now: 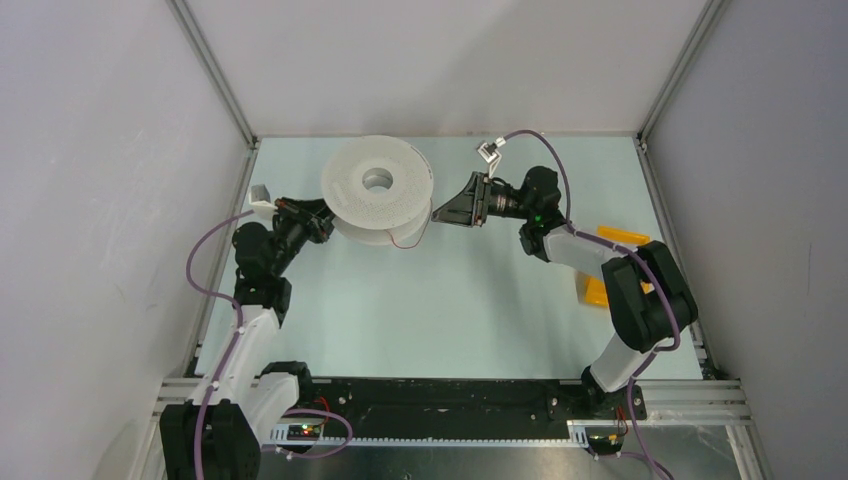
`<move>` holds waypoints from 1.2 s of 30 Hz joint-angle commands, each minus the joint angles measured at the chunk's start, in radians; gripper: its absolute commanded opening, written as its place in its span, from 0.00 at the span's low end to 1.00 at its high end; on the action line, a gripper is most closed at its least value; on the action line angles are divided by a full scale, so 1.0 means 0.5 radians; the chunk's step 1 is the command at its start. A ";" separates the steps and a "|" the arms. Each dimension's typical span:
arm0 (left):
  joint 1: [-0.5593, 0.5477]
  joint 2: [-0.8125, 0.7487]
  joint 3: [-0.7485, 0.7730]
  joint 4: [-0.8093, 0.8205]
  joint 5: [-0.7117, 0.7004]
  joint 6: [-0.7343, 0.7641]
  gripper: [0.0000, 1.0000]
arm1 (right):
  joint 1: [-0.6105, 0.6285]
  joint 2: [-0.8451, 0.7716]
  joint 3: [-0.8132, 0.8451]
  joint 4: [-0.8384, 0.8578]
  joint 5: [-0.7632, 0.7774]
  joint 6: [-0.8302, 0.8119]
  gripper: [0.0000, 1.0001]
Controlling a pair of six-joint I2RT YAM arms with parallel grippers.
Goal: Wrap the cables
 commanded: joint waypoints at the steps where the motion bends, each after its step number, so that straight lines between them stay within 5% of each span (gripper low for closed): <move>1: -0.010 -0.009 0.142 0.202 0.030 -0.007 0.00 | -0.016 -0.124 0.074 -0.141 0.004 -0.102 0.43; 30: -0.012 -0.005 0.145 0.205 0.027 -0.009 0.00 | 0.008 0.088 0.148 0.147 -0.008 0.033 0.42; 33: -0.012 -0.004 0.145 0.204 0.025 -0.009 0.00 | 0.012 0.097 0.146 0.177 -0.007 0.048 0.36; 36: -0.011 0.005 0.145 0.206 0.018 -0.009 0.00 | 0.018 0.114 0.146 0.227 -0.016 0.099 0.19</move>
